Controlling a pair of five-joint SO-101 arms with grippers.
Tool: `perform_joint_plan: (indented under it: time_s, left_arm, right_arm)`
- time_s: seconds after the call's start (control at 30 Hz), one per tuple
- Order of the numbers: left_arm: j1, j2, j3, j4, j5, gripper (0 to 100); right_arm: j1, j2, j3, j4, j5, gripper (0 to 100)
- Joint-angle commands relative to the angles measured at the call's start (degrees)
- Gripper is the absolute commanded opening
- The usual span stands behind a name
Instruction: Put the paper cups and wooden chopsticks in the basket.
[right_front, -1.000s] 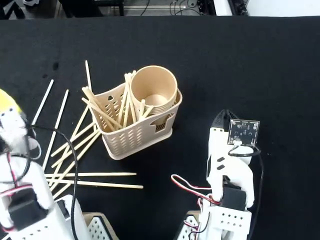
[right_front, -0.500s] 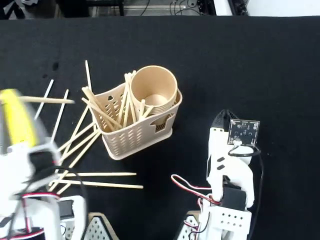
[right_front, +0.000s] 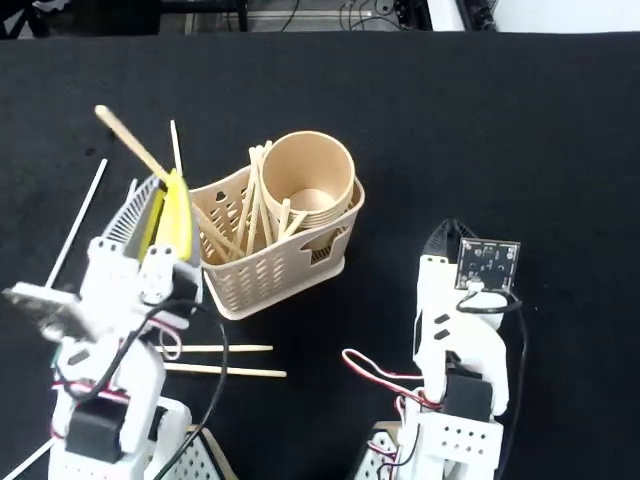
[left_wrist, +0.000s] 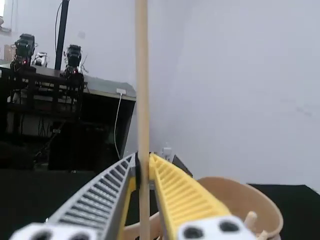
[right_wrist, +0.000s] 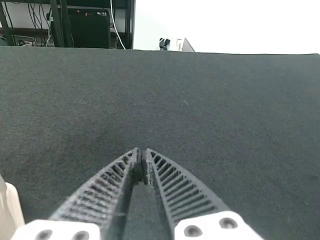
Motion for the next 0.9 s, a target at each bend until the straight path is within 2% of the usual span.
perform_joint_plan:
  time_s: [0.0,0.1,0.27,0.33,0.4,0.6,0.87]
  left_arm:
    - [0.9,0.4,-2.0,7.9,-5.6,11]
    - [0.7,0.7,-9.2,20.0,-6.2,19]
    - [0.4,4.6,-22.5,33.2,-11.7,20]
    - [-0.6,10.0,-26.6,37.3,-13.4,20]
    - [-4.4,18.1,-31.0,40.5,-13.9,20]
    - [-19.5,49.1,-43.4,46.5,-15.2,20]
    - [-29.2,79.3,-51.6,48.8,-27.6,20]
  right_arm:
    - [-0.5,-2.6,-0.6,0.1,0.4,1.3]
    - [-0.5,-2.6,-0.6,0.0,0.4,1.3]
    - [-0.5,-2.6,-0.6,0.0,0.4,1.3]
    - [-0.5,-2.6,-0.6,0.0,0.4,1.3]
    - [-0.5,-2.6,-0.6,0.0,0.4,1.3]
    - [-0.5,-2.6,-0.6,0.1,0.4,1.3]
    - [-0.5,-2.6,-0.6,0.0,0.4,1.3]
